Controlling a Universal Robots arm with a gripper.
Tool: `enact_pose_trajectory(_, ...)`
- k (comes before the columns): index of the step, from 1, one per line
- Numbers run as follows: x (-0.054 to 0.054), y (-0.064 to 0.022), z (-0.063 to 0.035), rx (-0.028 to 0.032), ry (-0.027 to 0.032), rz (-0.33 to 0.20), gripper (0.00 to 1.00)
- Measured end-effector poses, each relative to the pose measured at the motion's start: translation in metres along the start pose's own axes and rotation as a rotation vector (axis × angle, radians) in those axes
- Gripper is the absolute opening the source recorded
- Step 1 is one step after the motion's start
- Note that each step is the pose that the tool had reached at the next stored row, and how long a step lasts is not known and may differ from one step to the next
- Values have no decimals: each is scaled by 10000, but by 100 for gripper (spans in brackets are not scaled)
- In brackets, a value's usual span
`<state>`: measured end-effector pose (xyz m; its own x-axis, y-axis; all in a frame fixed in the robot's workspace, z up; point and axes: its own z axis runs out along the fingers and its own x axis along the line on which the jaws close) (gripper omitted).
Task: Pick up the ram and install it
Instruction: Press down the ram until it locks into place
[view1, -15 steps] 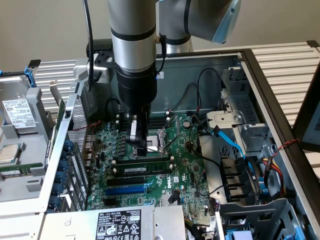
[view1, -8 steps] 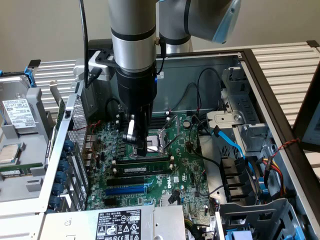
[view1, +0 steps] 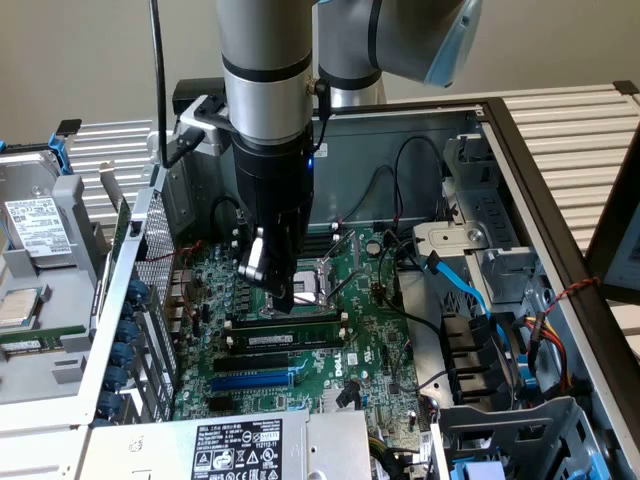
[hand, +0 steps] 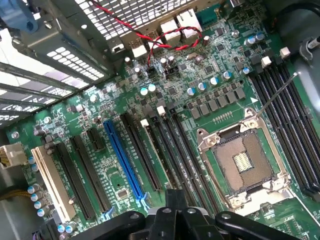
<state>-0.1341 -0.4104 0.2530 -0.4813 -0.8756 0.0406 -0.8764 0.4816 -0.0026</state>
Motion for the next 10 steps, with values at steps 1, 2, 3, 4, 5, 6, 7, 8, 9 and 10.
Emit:
enact_pose_trajectory(1, 0, 0, 0, -6, 0, 156, 11)
enact_pose_trajectory(2, 0, 0, 0, -13, 1, 319, 11)
enact_pose_trajectory(3, 0, 0, 0, -20, 1, 490, 11)
enact_pose_trajectory(4, 0, 0, 0, -27, 2, 662, 11)
enact_pose_trajectory(5, 0, 0, 1, -34, 1, 826, 11)
enact_pose_trajectory(6, 0, 0, 1, -40, 2, 994, 11)
enact_pose_trajectory(7, -1, 0, 1, -47, 2, 1158, 11)
enact_pose_trajectory(8, -1, 0, 1, -54, 2, 1329, 11)
enact_pose_trajectory(9, -1, 0, 1, -60, 3, 1483, 11)
enact_pose_trajectory(10, -1, 0, 1, -67, 2, 1643, 11)
